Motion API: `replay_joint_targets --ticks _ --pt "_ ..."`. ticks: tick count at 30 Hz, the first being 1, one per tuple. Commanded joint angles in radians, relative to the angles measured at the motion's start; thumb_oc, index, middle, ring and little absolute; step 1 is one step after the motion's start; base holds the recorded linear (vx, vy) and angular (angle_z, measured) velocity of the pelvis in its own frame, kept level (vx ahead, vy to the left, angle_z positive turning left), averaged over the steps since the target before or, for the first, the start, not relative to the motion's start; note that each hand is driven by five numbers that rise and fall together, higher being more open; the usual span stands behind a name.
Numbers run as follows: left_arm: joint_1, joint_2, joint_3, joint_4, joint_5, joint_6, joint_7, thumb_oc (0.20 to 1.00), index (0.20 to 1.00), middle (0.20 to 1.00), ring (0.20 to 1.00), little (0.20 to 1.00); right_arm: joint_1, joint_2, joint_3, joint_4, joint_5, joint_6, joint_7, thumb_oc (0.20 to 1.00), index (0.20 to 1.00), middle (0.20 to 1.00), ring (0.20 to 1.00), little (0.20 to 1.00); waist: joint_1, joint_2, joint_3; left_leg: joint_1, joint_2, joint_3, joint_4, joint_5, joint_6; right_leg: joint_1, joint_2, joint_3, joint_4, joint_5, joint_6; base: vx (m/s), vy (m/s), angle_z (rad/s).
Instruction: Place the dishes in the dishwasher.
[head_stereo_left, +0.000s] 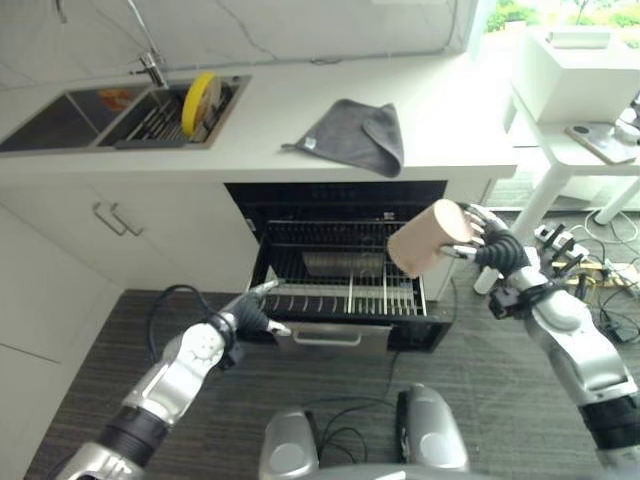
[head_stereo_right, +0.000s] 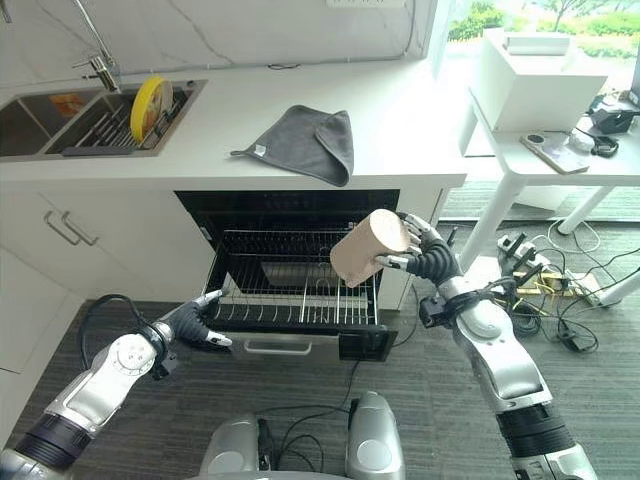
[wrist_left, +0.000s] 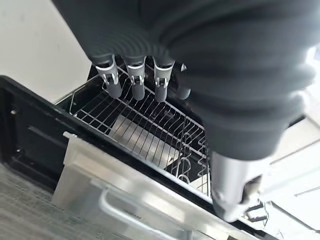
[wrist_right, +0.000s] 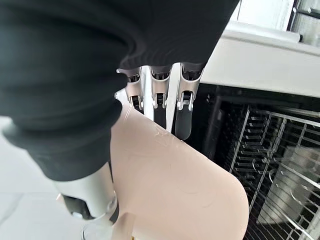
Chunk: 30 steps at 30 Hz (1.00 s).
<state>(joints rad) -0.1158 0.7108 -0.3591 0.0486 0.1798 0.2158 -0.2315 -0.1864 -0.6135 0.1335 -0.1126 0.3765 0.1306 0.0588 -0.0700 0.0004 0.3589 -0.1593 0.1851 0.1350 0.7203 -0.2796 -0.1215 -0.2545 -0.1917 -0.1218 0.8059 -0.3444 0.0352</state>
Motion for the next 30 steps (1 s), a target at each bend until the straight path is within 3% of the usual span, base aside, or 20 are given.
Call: replay_joint_targets --ticks 1,6,10,15,18,24,26,30 --pt "-0.034 0.02 -0.011 0.021 0.08 0.0 0.004 1.0 1.0 1.0 1.0 1.0 -0.09 0.02 -0.025 0.002 0.044 -0.044 -0.006 0.2 0.2 0.2 0.2 0.2 0.01 0.0 -0.044 -0.016 0.109 -0.057 -0.046 0.035 0.003 0.041 -0.114 0.024 -0.122 0.139 0.148 0.0 0.0 0.0" --pt "-0.115 0.019 -0.087 0.144 0.188 -0.004 -0.014 1.0 1.0 1.0 1.0 1.0 -0.136 0.02 0.003 0.03 0.058 -0.028 0.017 0.2 0.2 0.2 0.2 0.2 -0.005 -0.007 -0.047 -0.01 0.116 -0.05 -0.05 0.044 -0.008 0.038 -0.12 0.031 -0.128 0.153 0.159 0.0 0.01 -0.01" --pt "-0.191 0.01 -0.144 0.273 0.298 -0.025 0.035 1.0 1.0 1.0 1.0 1.0 -0.16 0.039 0.025 0.046 0.053 -0.023 0.041 0.2 0.2 0.2 0.2 0.2 -0.021 -0.013 -0.055 0.004 0.121 -0.039 -0.062 0.052 -0.014 0.044 -0.118 0.039 -0.141 0.161 0.168 0.04 0.016 -0.03" --pt "-0.23 -0.042 -0.172 0.379 0.383 -0.017 0.028 1.0 1.0 1.0 1.0 1.0 -0.179 0.059 0.025 0.053 0.048 -0.001 0.064 0.2 0.2 0.2 0.2 0.2 -0.031 -0.016 -0.063 0.006 0.125 -0.034 -0.063 0.056 -0.018 0.045 -0.116 0.044 -0.146 0.165 0.168 0.02 0.006 -0.09" --pt "-0.247 -0.1 -0.214 0.512 0.452 -0.05 0.001 1.0 1.0 1.0 1.0 1.0 -0.195 0.083 0.033 0.059 0.033 0.017 0.079 0.2 0.2 0.2 0.2 0.2 -0.041 -0.02 -0.07 -0.008 0.13 -0.033 -0.053 0.056 -0.022 0.035 -0.118 0.051 -0.142 0.166 0.168 -0.02 0.005 -0.07" --pt "-0.228 -0.117 -0.326 0.513 0.542 0.016 -0.301 1.0 1.0 1.0 1.0 1.0 -0.241 0.089 0.04 0.116 0.005 0.016 0.086 0.2 0.2 0.2 0.2 0.2 -0.044 -0.016 -0.055 -0.051 0.136 -0.042 -0.032 0.049 -0.028 0.013 -0.124 0.051 -0.142 0.165 0.166 -0.08 0.004 -0.05" --pt "-0.212 -0.046 -0.356 0.384 0.549 0.034 -0.466 1.0 1.0 1.0 1.0 1.0 -0.276 0.066 0.041 0.163 0.009 0.005 0.063 0.2 0.2 0.2 0.2 0.2 -0.032 -0.009 -0.038 -0.085 0.134 -0.056 -0.017 0.042 -0.033 -0.006 -0.13 0.047 -0.138 0.161 0.163 -0.19 0.012 -0.05" --pt "-0.209 0.04 -0.38 0.212 0.546 0.033 -0.591 1.0 1.0 1.0 1.0 1.0 -0.298 0.033 0.038 0.226 0.023 -0.035 0.035 0.2 0.2 0.2 0.2 0.2 -0.016 0.001 -0.019 -0.116 0.125 -0.071 -0.005 0.035 -0.037 -0.022 -0.136 0.042 -0.134 0.158 0.161 -0.13 0.02 0.12"
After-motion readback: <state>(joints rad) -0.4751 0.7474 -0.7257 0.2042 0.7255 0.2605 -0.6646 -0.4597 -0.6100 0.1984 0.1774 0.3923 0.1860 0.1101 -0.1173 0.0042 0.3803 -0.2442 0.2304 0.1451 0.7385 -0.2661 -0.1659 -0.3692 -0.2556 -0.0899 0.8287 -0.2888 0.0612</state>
